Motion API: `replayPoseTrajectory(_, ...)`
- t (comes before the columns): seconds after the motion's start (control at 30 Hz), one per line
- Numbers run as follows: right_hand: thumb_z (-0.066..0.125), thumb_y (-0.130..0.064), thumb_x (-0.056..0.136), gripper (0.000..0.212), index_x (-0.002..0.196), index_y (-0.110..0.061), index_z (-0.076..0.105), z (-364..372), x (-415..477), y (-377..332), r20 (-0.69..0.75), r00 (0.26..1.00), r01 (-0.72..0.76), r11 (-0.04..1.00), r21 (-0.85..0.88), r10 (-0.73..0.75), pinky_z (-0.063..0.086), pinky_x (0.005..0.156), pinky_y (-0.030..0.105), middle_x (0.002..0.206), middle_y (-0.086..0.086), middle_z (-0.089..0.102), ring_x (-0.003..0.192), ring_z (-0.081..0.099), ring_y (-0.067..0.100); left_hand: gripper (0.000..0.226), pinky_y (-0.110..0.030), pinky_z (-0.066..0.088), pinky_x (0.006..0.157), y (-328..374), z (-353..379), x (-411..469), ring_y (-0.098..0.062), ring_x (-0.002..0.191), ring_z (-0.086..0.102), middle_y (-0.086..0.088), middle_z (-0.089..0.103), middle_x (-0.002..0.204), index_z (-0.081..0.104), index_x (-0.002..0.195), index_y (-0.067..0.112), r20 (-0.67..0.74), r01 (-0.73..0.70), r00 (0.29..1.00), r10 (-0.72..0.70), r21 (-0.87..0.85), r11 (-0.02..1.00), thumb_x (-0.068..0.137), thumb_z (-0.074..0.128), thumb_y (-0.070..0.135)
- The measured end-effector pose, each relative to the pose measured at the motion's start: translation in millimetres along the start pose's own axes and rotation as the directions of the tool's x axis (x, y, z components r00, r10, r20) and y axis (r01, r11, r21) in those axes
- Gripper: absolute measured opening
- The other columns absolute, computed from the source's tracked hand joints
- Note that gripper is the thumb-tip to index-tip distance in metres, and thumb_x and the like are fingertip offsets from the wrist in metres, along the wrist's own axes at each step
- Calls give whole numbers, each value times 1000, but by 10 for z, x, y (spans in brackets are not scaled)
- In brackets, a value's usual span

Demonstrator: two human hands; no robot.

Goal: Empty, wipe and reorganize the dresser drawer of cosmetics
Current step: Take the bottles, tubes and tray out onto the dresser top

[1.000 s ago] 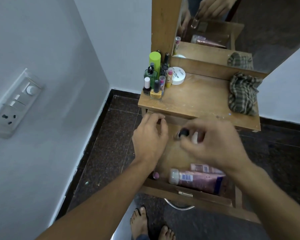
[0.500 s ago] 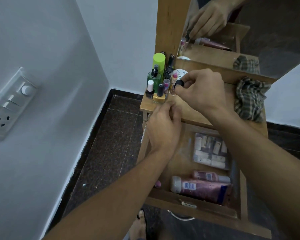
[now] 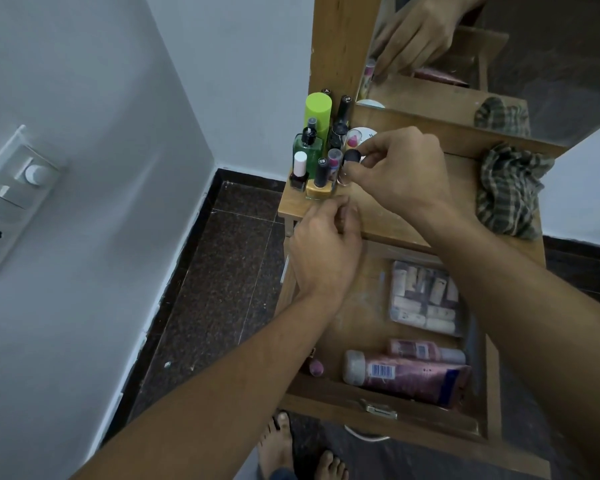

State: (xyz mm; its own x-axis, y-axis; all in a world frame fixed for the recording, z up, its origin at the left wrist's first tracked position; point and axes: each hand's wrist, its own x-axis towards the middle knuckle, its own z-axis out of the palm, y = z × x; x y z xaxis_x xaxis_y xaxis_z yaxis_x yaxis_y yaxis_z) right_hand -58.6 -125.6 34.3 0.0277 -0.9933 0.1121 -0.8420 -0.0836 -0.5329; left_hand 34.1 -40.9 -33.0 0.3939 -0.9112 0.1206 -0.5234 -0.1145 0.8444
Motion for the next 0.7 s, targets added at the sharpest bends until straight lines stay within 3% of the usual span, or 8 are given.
replayPoseTrajectory(0.17,73,-43,80,36,110,-24,76,-117,-247,74,-62,997,-43,998,46,46,54,81,32,91,-9,75,86,70,14,23,-36,58,76,-79,-75,-29,-11,81,69,8,73,107,75,115,21,27,-19,999,21,-68,997,99,62,31)
replayPoseTrajectory(0.23,72,-38,82,34,112,-23,76,-166,-569,105,-77,996,-27,996,83,33,55,85,34,91,-9,74,82,69,14,20,-30,56,75,-116,-140,-65,-9,82,67,9,73,106,76,112,22,-8,-32,999,32,-48,998,99,61,29)
replayPoseTrajectory(0.33,68,-44,78,33,101,-23,79,-100,-1239,151,138,990,1,993,114,-17,58,76,36,81,-10,72,73,68,11,17,-28,51,73,-210,-235,-122,-10,84,66,9,74,100,77,105,22,-91,-27,996,26,-8,1000,98,61,25)
replayPoseTrajectory(0.4,57,-65,71,46,93,-30,77,15,-1654,162,385,922,-42,999,-2,40,55,67,29,75,-14,70,71,67,7,17,-30,50,72,-281,-290,-145,-11,82,65,7,72,96,76,105,22,-105,-12,994,13,7,1000,97,62,24)
replayPoseTrajectory(0.47,55,-76,67,51,92,-35,73,187,-1950,223,515,850,-47,989,-142,115,46,62,25,80,-15,71,78,67,8,17,-27,47,69,-331,-329,-190,-8,77,62,7,70,94,76,106,23,-106,-8,994,12,38,999,98,61,26)
replayPoseTrajectory(0.57,53,-75,70,49,95,-36,70,400,-2176,252,493,855,-50,972,-228,159,46,65,28,89,-7,73,88,68,21,17,-22,41,67,-353,-380,-289,-3,73,57,9,68,92,75,106,23,-94,-21,995,29,83,996,98,60,27)
replayPoseTrajectory(0.7,55,-64,71,39,94,-35,67,503,-2216,217,459,878,-46,980,-195,133,53,66,32,80,-3,72,83,69,27,17,-22,44,66,-362,-409,-368,-5,73,60,11,67,91,74,104,26,-91,-25,995,34,105,994,99,59,31)
